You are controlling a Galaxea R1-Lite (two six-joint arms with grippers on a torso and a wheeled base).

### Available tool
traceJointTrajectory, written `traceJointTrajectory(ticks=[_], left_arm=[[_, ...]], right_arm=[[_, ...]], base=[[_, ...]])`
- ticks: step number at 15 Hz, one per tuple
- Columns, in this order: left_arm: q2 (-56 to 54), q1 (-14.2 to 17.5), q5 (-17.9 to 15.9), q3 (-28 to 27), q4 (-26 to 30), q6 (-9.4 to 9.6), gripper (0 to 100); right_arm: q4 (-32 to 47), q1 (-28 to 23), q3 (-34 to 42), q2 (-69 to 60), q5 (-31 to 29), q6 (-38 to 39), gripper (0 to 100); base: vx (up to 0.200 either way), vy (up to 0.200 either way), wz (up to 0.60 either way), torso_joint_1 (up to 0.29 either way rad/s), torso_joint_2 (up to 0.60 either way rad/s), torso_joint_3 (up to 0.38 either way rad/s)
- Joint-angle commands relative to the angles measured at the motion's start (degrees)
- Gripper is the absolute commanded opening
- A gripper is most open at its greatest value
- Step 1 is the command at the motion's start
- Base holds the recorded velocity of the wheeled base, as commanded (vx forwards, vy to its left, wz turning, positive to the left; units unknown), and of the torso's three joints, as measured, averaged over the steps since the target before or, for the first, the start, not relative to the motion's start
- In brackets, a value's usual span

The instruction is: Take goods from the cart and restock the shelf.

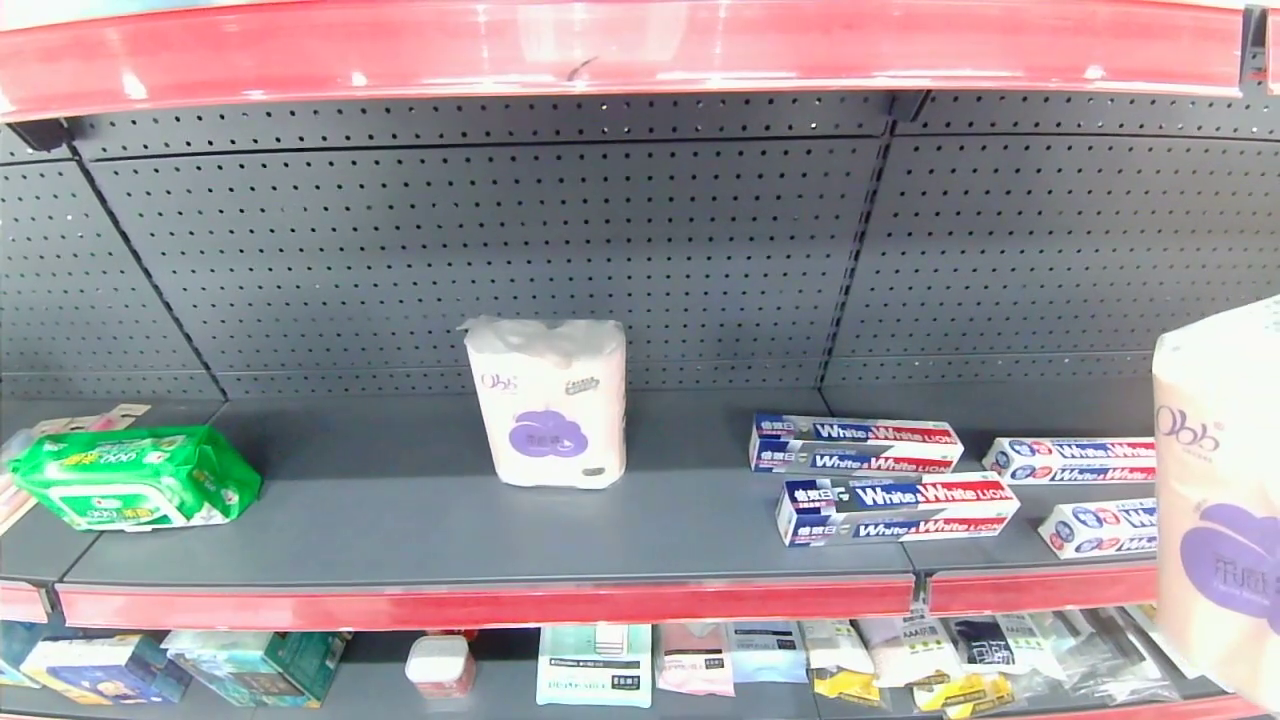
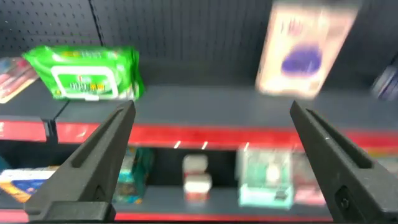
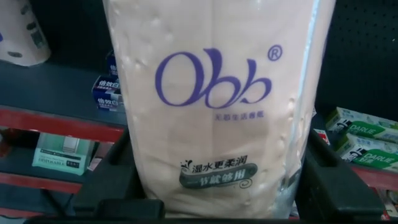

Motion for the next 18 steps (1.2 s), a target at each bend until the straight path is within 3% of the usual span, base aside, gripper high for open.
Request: traceJointTrajectory(ticks=[1,3,4,5,6,8,9,11,12,14,15,18], left_arm=[[28.3,0.2,1.7,-14.1,-5.2,-7.38,100],[37.1,1.4,3.0,-15.5,-7.6,-4.83,100],[37.1,1.4,3.0,-15.5,-7.6,-4.83,100],[46.6,4.3,5.5,-15.5,-8.7,1.85,100],[51.4,6.7,4.9,-15.4,-9.3,5.36,100],[59.9,7.4,-1.5,-15.5,-16.3,6.59,100],[67.3,9.6,-9.7,-15.4,-24.8,9.41,100],[79.1,14.8,-26.6,-16.0,-34.6,23.29,100],[82.6,15.4,-31.9,-17.0,-36.8,26.28,100],[88.5,15.1,-38.4,-21.2,-38.4,27.25,100],[92.4,14.7,-43.2,-26.6,-38.1,27.16,100],[99.5,14.0,-50.9,-34.3,-38.1,27.25,100]], right_arm=[[-0.1,0.0,0.2,-0.2,0.1,0.5,0],[0.0,-0.1,0.0,-0.3,-0.1,0.6,0],[0.0,-0.1,0.0,-0.3,-0.1,0.6,0],[-0.4,-0.1,-0.7,0.1,0.0,0.8,0],[-0.4,-0.1,-0.7,0.4,-0.1,1.2,0],[-0.2,-0.1,-1.4,1.6,-0.1,1.2,0],[-0.5,-0.3,-1.9,3.0,-0.6,1.2,0],[0.0,-0.9,-2.6,5.2,-0.8,1.2,0],[0.0,-1.4,-2.6,5.9,-0.9,1.2,0],[-0.6,-2.3,-2.9,7.1,-0.9,1.2,0],[-0.5,-3.0,-3.2,7.2,-0.9,1.2,0],[0.0,-3.2,-2.6,6.9,-1.3,1.0,0]], base=[[0.0,0.0,0.0,0.0,0.0,0.0],[0.0,0.0,0.0,0.0,0.0,0.0],[0.0,0.0,0.0,0.0,0.0,0.0],[0.0,0.0,0.0,0.0,0.0,0.0],[0.0,0.0,0.0,0.0,0.0,0.0],[0.0,0.0,0.0,0.0,0.0,0.0],[0.0,0.0,0.0,0.0,0.0,0.0],[0.0,0.0,0.0,0.0,0.0,0.0],[0.0,0.0,0.0,0.0,0.0,0.0],[0.0,0.0,0.0,0.0,0.0,0.0],[0.0,0.0,0.0,0.0,0.0,0.0],[0.0,0.0,0.0,0.0,0.0,0.0]])
